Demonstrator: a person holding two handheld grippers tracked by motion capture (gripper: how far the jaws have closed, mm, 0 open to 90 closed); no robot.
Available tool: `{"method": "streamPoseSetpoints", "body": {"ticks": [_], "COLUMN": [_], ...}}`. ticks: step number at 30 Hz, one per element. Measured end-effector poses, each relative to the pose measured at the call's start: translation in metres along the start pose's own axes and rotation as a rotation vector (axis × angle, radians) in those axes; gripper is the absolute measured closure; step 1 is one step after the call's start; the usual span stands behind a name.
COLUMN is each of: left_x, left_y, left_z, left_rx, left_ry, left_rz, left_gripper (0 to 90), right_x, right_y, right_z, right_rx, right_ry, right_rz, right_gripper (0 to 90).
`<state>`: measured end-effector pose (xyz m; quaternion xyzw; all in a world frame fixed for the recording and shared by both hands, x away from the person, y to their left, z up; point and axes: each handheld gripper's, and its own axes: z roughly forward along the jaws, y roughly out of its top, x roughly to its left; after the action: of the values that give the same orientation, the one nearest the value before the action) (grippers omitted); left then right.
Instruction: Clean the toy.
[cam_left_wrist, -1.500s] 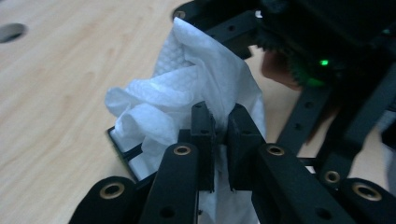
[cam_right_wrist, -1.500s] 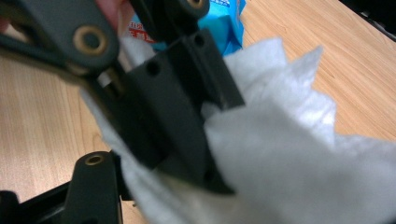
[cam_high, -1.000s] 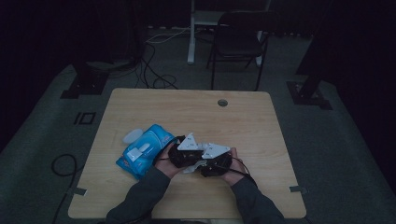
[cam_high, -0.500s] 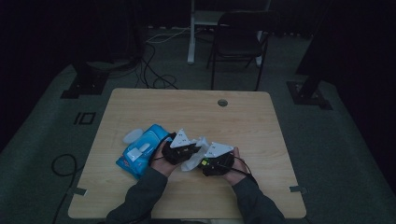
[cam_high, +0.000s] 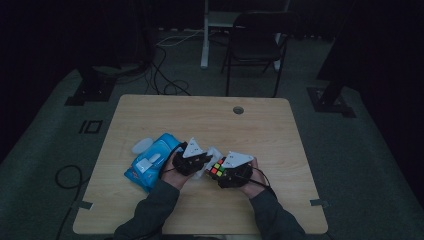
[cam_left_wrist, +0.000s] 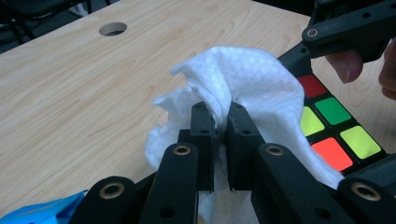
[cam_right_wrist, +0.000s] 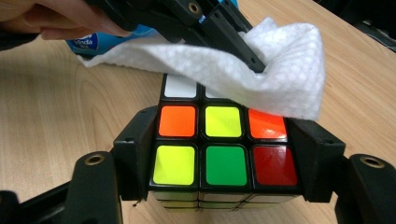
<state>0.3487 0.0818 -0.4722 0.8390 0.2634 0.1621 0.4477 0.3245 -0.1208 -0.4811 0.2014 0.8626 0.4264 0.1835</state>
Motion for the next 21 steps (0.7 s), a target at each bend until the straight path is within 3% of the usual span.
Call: {"method": "streamPoseSetpoints", "body": {"ticks": [12,21], "left_x": [0.001,0.002], "left_y": [-0.013,-0.005], "left_z": [0.009,0.002], "left_rx": [0.06,0.011], "left_ry": [-0.006,-0.005], "left_rz": [-0.003,-0.019], "left_gripper": [84.1,84.0], "right_x": [-0.004,0.001], "right_y": [0.002,0.001], "right_z": [-0.008,-0.004], "right_rx": [-0.048,-0.025], "right_ry": [-0.004,0.0], "right_rz": [0.023,-0.002], "right_gripper": [33.9,33.9]}}
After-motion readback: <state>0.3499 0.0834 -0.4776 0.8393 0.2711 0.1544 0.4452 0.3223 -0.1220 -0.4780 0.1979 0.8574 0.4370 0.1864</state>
